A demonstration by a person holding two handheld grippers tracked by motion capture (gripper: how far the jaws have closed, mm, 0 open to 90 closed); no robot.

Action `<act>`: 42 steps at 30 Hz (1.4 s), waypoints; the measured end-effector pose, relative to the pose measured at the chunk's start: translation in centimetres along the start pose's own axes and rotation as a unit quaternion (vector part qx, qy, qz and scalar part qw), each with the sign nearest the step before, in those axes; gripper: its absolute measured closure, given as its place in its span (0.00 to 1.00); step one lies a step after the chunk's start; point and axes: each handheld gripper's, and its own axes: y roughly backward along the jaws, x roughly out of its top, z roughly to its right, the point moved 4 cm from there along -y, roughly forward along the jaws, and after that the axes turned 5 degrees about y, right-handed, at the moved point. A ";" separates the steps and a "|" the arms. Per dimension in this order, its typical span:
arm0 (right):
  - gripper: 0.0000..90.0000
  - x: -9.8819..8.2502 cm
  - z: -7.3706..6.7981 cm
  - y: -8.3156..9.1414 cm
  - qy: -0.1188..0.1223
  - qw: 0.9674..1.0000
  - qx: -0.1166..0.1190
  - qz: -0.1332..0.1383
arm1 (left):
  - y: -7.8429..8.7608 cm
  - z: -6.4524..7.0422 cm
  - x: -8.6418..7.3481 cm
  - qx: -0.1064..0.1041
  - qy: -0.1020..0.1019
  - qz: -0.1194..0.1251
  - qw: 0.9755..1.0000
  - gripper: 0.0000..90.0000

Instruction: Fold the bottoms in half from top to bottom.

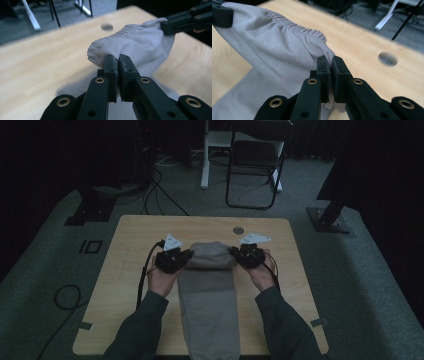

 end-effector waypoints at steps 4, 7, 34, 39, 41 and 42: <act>0.96 -2.5 -1.4 -0.5 0.008 0.999 0.015 -0.028 | -0.8 0.4 -3.6 -0.002 -0.001 -0.039 0.999 0.95; 0.96 -3.8 -2.1 -0.9 0.013 0.999 0.023 -0.044 | -1.3 0.4 -5.4 -0.004 0.003 -0.058 0.998 0.95; 0.95 -10.4 -5.9 -3.6 0.026 0.989 0.067 -0.128 | -3.5 0.5 -12.1 -0.008 0.012 -0.131 0.991 0.95; 0.95 -9.8 -5.1 -4.7 0.020 0.990 0.065 -0.120 | -4.5 -0.7 -11.3 0.009 0.013 -0.120 0.993 0.95; 0.95 -9.5 -4.6 -5.4 0.013 0.991 0.063 -0.116 | -5.2 -1.4 -10.8 0.019 0.013 -0.115 0.993 0.95; 0.95 -9.3 -4.3 -5.7 0.009 0.991 0.062 -0.115 | -5.4 -1.7 -10.7 0.021 0.014 -0.114 0.993 0.95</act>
